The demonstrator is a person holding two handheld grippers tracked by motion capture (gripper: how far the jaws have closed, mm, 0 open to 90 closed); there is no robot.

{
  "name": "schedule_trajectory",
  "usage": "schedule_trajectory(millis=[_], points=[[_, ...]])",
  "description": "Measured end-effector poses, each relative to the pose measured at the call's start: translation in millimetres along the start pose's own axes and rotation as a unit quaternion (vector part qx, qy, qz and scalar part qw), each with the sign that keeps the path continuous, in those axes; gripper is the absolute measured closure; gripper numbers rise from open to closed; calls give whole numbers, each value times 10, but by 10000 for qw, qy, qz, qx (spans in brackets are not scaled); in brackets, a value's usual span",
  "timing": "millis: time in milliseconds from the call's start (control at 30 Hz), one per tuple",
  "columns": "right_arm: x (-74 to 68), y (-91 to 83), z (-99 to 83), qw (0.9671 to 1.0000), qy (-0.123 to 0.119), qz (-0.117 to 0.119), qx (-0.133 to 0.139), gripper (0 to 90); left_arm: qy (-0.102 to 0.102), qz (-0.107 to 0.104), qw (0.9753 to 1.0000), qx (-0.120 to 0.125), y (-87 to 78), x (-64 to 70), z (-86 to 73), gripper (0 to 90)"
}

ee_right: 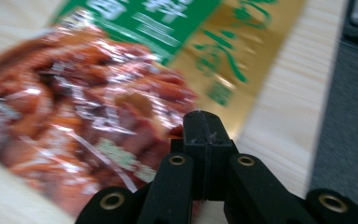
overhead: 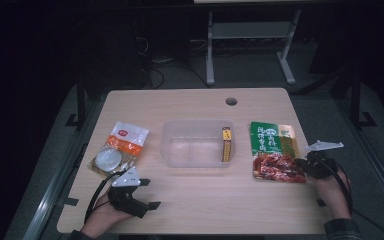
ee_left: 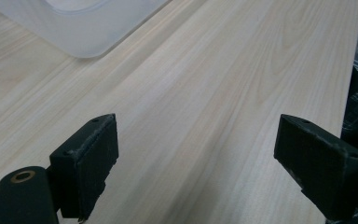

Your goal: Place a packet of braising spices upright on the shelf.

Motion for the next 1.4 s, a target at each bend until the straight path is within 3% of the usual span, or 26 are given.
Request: schedule_trajectory(millis=[167, 533, 833, 1167, 1400], points=[[151, 0, -72, 9996, 157, -193, -105, 899, -6, 17, 10000, 28, 2, -36, -10, 142], [143, 17, -110, 9995, 259, 58, -144, 899, 48, 57, 9999, -67, 24, -43, -32, 143], [-17, 56, -60, 9991, 69, 410, -103, 899, 66, 51, 9999, -74, 27, -46, -33, 145], [-318, 111, 29, 9961, -372, 790, -137, 899, 49, 35, 10000, -80, 28, -56, -33, 145], [-379, 98, 198, 9964, -333, 774, 23, 898, 30, -8, 10000, -70, 56, -31, -24, 163]])
Point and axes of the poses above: each handheld gripper's, and its own axes: y roughly forward along the jaws, z roughly out of its top, x roughly to its right, the point moved 6 cm from there along y, roughly forward along the jaws
